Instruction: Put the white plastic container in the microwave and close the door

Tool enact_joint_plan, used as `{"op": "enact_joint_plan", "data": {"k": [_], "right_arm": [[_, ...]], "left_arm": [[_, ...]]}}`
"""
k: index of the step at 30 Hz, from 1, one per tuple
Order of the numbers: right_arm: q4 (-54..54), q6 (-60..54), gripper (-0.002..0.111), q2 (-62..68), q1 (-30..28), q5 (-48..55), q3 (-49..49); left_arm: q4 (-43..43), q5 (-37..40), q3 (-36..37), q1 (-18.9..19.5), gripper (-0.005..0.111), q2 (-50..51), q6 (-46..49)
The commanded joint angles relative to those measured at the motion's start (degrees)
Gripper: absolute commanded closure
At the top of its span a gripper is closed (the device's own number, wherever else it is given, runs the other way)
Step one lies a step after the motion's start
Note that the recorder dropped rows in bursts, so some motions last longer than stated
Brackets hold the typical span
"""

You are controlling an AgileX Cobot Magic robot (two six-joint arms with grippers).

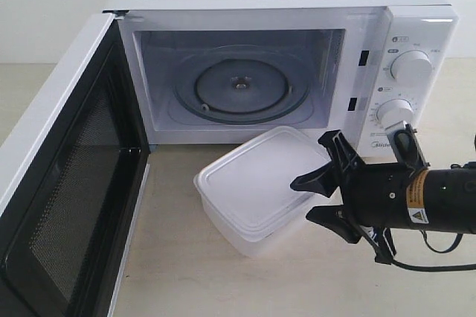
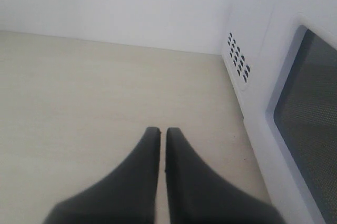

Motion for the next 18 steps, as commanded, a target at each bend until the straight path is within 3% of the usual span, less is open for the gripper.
{"op": "enact_joint_plan", "data": {"k": [1, 9, 18], "right_arm": [[0.05, -0.26, 0.064, -0.05, -0.18, 2.65, -0.28], [0.05, -0.26, 0.066, -0.05, -0.18, 4.05, -0.28], [0.28, -0.26, 0.106, -0.05, -0.18, 4.53, -0.28]], "left_arm": [[0.34, -0.08, 0.2, 0.13, 0.102, -0.16, 0.22], [0.34, -0.08, 0.2, 0.13, 0.102, -0.16, 0.22], [0.34, -0.08, 0.2, 0.13, 0.102, -0.16, 0.22]]}}
